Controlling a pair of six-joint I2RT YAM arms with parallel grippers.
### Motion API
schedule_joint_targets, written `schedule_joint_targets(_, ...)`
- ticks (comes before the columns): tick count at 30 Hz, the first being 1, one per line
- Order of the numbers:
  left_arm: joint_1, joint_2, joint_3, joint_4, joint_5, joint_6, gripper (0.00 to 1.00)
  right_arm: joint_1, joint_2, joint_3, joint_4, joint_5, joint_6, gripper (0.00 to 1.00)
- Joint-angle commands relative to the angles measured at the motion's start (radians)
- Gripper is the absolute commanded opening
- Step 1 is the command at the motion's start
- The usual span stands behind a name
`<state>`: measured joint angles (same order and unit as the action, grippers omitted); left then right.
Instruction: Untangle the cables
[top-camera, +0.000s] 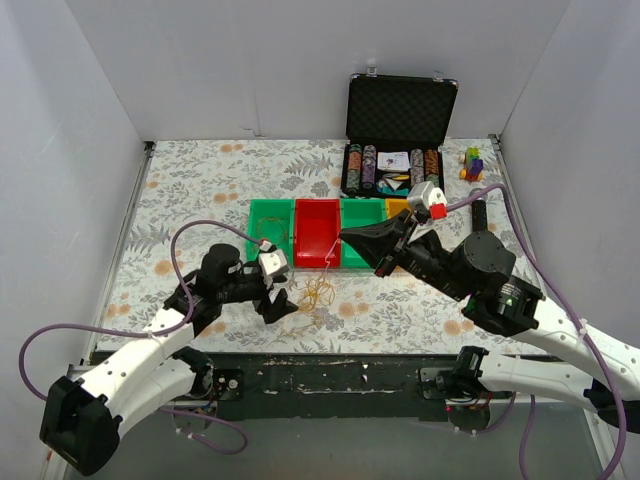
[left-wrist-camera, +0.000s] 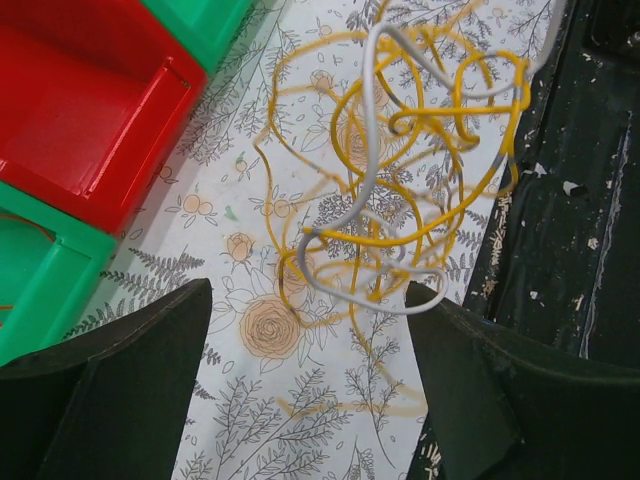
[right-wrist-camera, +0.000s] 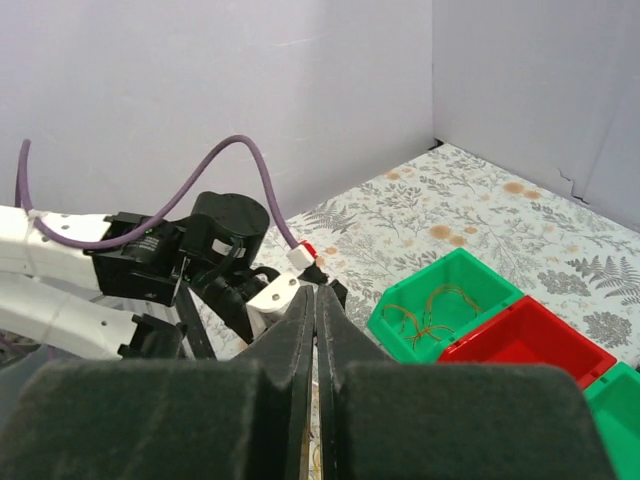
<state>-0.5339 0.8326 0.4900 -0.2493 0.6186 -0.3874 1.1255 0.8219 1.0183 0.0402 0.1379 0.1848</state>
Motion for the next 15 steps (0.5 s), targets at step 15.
schedule_joint_targets(15, 0.008, -0.029, -0.042, -0.071, 0.093, 0.159, 0.76, 0.002, -0.003, -0.055, 0.012, 0.055, 0.05, 0.01)
